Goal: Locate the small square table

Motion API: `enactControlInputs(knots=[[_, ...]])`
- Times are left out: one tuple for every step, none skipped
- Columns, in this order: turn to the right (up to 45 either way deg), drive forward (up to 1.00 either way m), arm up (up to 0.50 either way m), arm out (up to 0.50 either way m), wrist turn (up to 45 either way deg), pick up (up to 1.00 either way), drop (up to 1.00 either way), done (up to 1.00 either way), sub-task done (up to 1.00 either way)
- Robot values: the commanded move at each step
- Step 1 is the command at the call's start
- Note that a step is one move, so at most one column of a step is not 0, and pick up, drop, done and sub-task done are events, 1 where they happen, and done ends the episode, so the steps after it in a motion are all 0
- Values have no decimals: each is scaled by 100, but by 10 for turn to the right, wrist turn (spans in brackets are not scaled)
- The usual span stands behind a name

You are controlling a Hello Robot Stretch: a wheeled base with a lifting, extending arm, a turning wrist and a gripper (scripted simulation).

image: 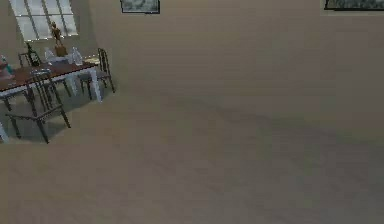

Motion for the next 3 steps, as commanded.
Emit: enactControlInputs(knots=[[-450, 0, 0, 0, 0, 0, 0, 0, 0], [-210, 0, 0, 0, 0, 0, 0, 0, 0], [0, 100, 0, 0, 0, 0, 0, 0, 0]])
